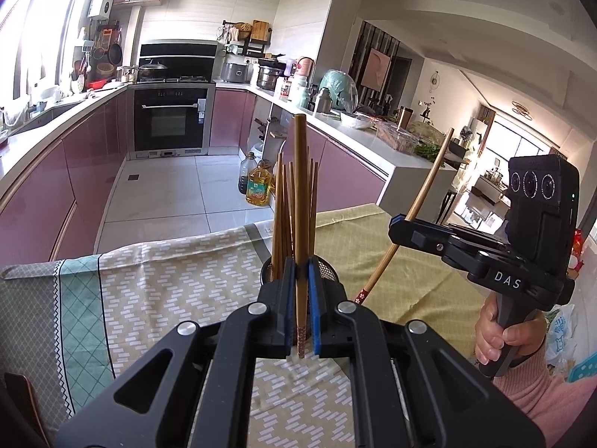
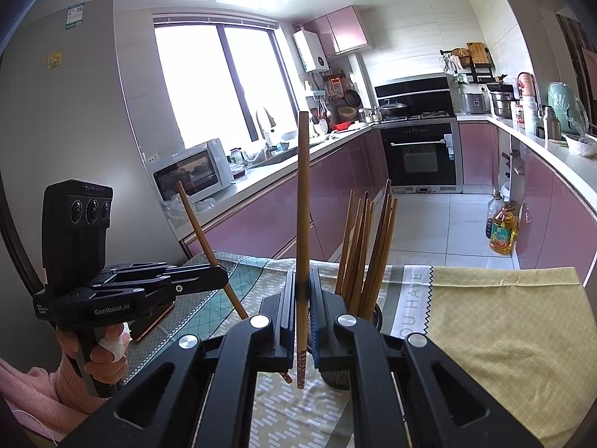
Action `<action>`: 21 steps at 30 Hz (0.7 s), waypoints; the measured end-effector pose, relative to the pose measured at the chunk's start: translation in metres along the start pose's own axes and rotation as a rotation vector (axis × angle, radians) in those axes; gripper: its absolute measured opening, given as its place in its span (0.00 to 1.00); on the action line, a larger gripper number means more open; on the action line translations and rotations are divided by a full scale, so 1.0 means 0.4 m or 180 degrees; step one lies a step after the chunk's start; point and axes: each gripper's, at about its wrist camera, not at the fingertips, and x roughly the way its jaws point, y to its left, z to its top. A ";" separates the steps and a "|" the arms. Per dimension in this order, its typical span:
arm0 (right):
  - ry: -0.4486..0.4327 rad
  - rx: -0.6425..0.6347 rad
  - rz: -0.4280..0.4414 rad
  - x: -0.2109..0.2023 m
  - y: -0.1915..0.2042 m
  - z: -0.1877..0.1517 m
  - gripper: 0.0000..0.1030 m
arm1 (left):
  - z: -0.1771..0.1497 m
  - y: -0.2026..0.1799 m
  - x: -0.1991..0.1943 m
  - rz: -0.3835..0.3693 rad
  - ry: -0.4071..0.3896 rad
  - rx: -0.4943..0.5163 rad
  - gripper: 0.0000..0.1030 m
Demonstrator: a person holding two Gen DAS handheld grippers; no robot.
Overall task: Organize utensils
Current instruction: 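Lower both held chopsticks down into the mesh cup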
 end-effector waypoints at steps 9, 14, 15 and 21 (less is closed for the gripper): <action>-0.0023 -0.0008 0.0006 0.008 0.003 0.021 0.06 | 0.023 0.000 -0.005 -0.0025 -0.0042 0.0040 0.07; -0.0041 -0.0025 0.0011 0.006 0.003 0.033 0.06 | 0.031 -0.001 -0.008 -0.0027 -0.0062 0.0057 0.07; -0.0042 -0.0030 0.0005 0.008 0.004 0.036 0.06 | 0.032 -0.002 -0.009 -0.0029 -0.0066 0.0058 0.07; -0.0067 -0.0036 -0.0009 0.008 0.000 0.048 0.06 | 0.043 -0.005 -0.008 -0.0039 -0.0104 0.0065 0.07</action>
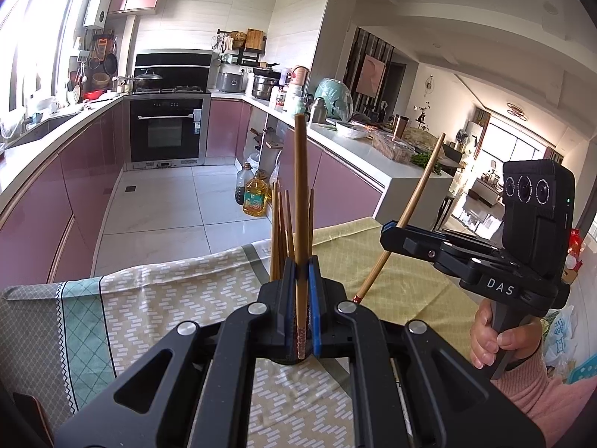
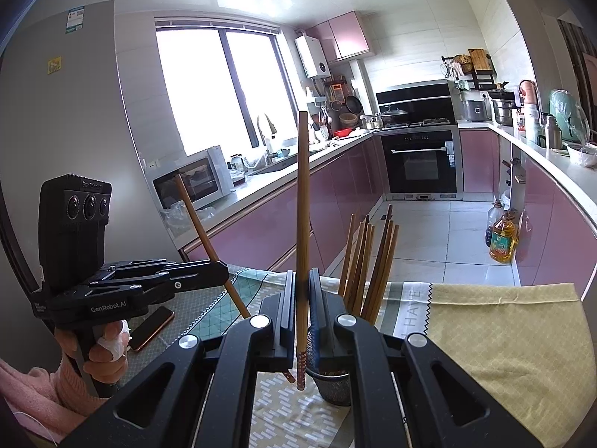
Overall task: Organize utensils
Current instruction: 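Lower both held chopsticks down into the mesh cup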
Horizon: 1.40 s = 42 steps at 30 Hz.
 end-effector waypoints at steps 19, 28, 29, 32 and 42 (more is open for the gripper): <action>-0.0037 0.0015 -0.0035 0.028 -0.026 0.039 0.06 | 0.025 -0.010 0.000 0.0022 -0.0113 0.0042 0.07; 0.0029 0.0018 -0.0079 0.051 -0.032 0.036 0.06 | 0.015 -0.016 0.027 0.0104 -0.0039 0.0055 0.07; 0.0038 0.0019 -0.0083 0.054 -0.033 0.035 0.06 | 0.010 -0.017 0.030 0.0105 -0.0025 0.0055 0.07; 0.0060 0.0032 -0.0097 0.061 -0.039 0.034 0.06 | 0.010 -0.022 0.037 0.0126 0.0009 0.0062 0.07; 0.0153 0.0076 -0.0131 0.082 -0.055 0.019 0.06 | 0.021 -0.033 0.064 0.0140 0.0118 0.0054 0.07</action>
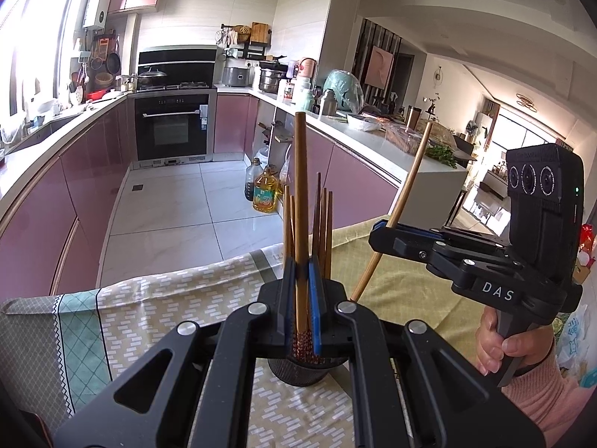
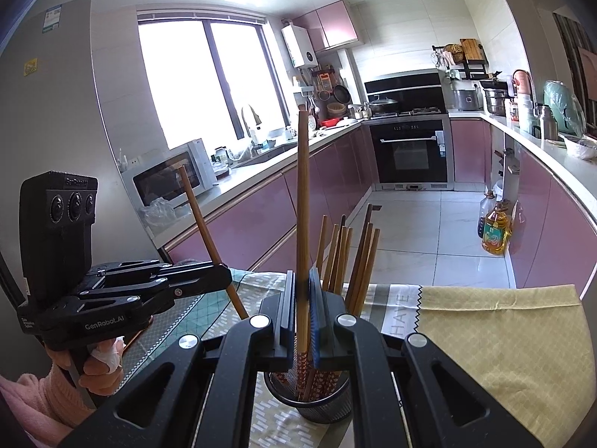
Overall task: Organize utensils
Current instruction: 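Lower both held chopsticks down into the mesh cup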
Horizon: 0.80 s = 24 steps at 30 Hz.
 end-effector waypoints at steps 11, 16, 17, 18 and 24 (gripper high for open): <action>0.0079 0.0037 -0.0023 0.019 -0.009 -0.017 0.06 | 0.006 -0.005 0.017 0.0001 0.0082 -0.0002 0.07; 0.0114 0.0068 -0.0029 0.027 -0.016 -0.026 0.06 | 0.004 -0.006 0.022 0.0013 0.0120 -0.0006 0.07; 0.0121 0.0074 -0.0030 0.028 -0.017 -0.027 0.06 | 0.004 -0.005 0.025 0.0013 0.0128 -0.0006 0.07; 0.0128 0.0079 -0.0036 0.030 -0.018 -0.029 0.06 | 0.003 -0.005 0.027 0.0013 0.0138 -0.0006 0.07; 0.0164 0.0113 -0.0047 0.040 -0.026 -0.039 0.06 | 0.001 -0.009 0.042 0.0023 0.0198 -0.0008 0.07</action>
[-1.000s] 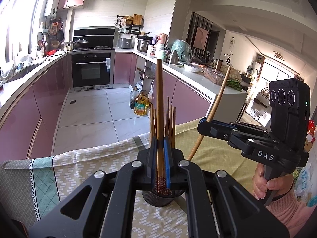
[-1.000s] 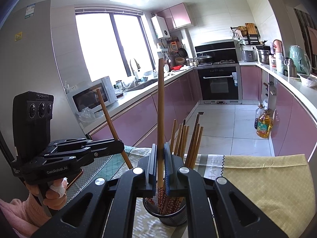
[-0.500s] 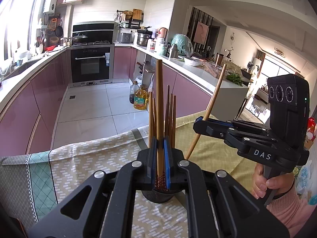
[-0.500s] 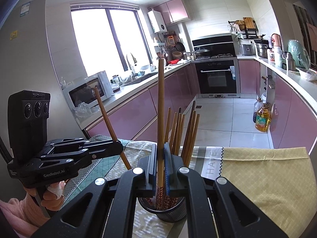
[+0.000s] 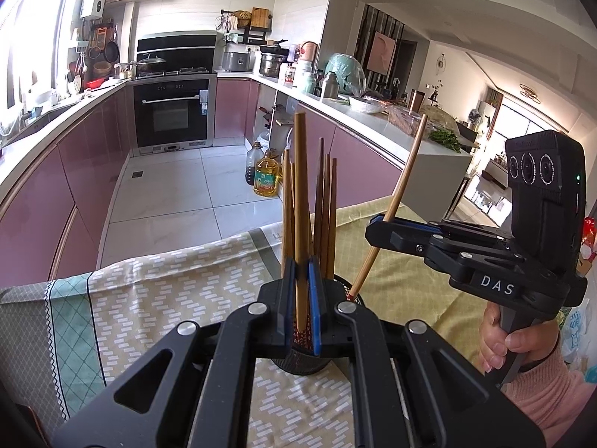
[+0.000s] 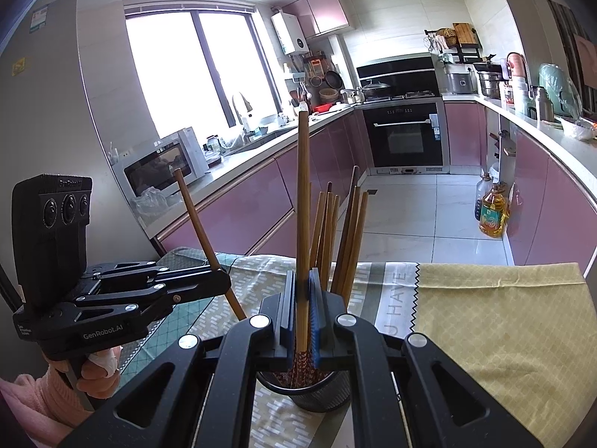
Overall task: Organize utensils
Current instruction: 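Lower both held chopsticks down into the mesh cup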
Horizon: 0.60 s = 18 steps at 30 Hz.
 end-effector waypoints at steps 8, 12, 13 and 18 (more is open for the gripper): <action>0.0056 0.0029 -0.0004 0.020 -0.002 -0.013 0.06 | 0.001 0.005 0.017 0.0003 0.0056 -0.0008 0.07; 0.0078 0.0048 -0.0001 0.027 -0.007 -0.017 0.06 | -0.001 0.006 0.028 0.0003 0.0081 -0.0011 0.07; 0.0086 0.0052 -0.0002 0.029 -0.007 -0.018 0.06 | -0.002 0.006 0.032 0.0003 0.0089 -0.0012 0.07; 0.0116 0.0069 -0.0008 0.038 -0.009 -0.023 0.06 | -0.003 0.010 0.043 0.0012 0.0103 -0.0013 0.07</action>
